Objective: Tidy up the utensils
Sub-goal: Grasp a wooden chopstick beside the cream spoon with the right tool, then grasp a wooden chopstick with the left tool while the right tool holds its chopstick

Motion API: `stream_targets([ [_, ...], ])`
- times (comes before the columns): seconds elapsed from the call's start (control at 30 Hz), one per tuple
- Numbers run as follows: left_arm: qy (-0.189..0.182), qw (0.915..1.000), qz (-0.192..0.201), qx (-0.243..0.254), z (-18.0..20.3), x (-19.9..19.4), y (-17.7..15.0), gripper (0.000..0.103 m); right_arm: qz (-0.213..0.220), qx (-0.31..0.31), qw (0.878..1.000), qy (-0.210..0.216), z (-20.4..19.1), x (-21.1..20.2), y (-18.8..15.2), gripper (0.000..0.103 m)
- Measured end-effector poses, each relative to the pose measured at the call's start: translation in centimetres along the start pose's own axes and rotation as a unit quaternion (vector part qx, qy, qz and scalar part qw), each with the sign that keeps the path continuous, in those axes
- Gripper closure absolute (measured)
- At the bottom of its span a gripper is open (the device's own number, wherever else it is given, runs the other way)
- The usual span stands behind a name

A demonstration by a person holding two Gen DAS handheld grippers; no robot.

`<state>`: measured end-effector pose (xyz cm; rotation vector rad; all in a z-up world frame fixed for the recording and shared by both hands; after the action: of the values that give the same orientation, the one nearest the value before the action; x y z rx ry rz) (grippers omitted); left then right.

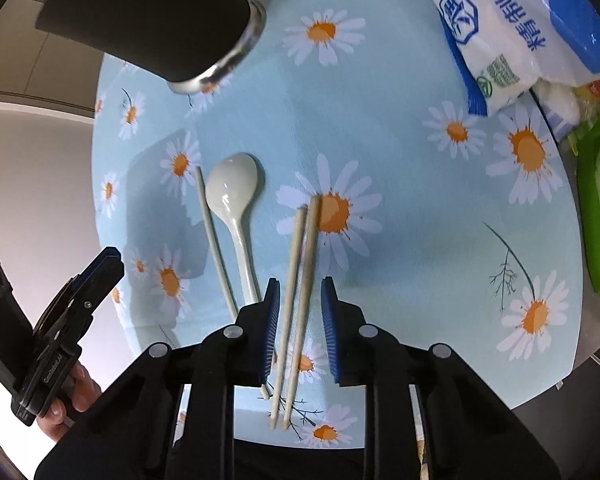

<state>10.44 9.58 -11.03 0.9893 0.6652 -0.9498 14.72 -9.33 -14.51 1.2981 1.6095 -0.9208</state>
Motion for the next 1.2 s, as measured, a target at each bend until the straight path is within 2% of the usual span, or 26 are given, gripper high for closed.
stream_targets([
  [0.1,-0.002,1.0000,-0.007,0.001,-0.3,0.2,-0.4,0.076,-0.005,0.006,1.000,-0.015,0.3,0.5,-0.2,0.086],
  [0.43,-0.005,0.9998,-0.018,0.000,-1.4,0.4,-1.2,0.076,-0.017,0.016,0.999,-0.047,0.0,1.6,-0.4,0.090],
  [0.9,-0.014,0.9997,-0.021,-0.002,-1.9,0.7,-1.4,0.076,-0.003,-0.007,0.992,-0.126,-1.6,2.1,-0.5,0.093],
  [0.97,-0.015,0.9996,-0.022,-0.004,-1.7,0.9,-1.3,0.076,0.000,-0.012,0.991,-0.134,-1.8,2.1,-0.5,0.096],
  [1.1,-0.012,0.9995,-0.027,-0.007,-1.5,1.2,-1.4,0.076,0.001,-0.005,0.993,-0.118,-2.0,2.3,-0.6,0.097],
  [1.2,-0.003,0.9995,-0.031,-0.008,-1.2,1.5,-1.5,0.076,-0.006,0.004,0.996,-0.089,-1.0,1.9,-0.9,0.097],
])
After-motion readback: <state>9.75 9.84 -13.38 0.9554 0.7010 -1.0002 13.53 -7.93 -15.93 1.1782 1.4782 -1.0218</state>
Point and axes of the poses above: each gripper's, at about its wrist camera, not at the fingertips, and x roughly the way its jaws point, z to its right, y to its top, the point moved 5 cm from there along x, roughly the way its jaws point, and after that the axes turned 2 degrees about -x, right-handed, at the moved point
